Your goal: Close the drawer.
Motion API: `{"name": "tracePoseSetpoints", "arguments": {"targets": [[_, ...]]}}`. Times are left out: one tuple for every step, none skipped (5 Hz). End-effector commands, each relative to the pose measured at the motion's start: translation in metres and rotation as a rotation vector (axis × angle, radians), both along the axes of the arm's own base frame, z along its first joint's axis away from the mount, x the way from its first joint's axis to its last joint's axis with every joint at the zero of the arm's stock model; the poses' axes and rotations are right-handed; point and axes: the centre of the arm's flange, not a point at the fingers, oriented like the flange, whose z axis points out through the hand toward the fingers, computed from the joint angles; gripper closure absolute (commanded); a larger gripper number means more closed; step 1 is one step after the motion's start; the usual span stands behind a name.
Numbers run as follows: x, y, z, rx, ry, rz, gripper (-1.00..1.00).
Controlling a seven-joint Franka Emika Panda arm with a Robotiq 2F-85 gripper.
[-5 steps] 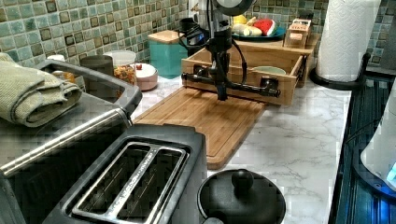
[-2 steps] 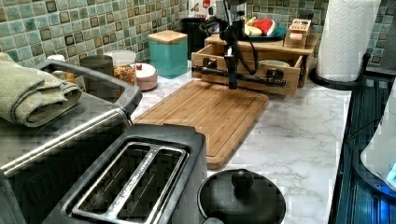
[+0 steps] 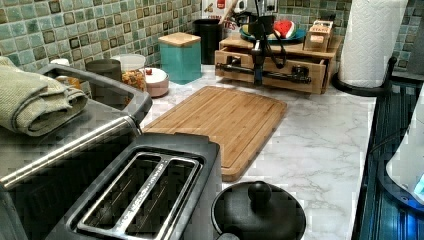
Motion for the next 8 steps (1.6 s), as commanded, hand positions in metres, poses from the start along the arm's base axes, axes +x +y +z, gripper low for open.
{"name": "tracePoseSetpoints", "arguments": {"targets": [[0.02,-0.167,0.096,-0.225,-0.192,-0.129,1.0],[0.009,-0.152,0.112,-0.266,-0.2,-0.155,1.0],[0.009,-0.152,0.112,-0.266,-0.2,-0.155,1.0],[0.009,-0.152,0.112,-0.266,-0.2,-0.155,1.0],[0.009,-0.152,0.112,-0.266,-0.2,-0.156,1.0],[0.009,-0.152,0.112,-0.266,-0.2,-0.156,1.0],[0.009,-0.152,0.112,-0.266,-0.2,-0.156,1.0],[0.009,-0.152,0.112,-0.266,-0.2,-0.155,1.0]]}}
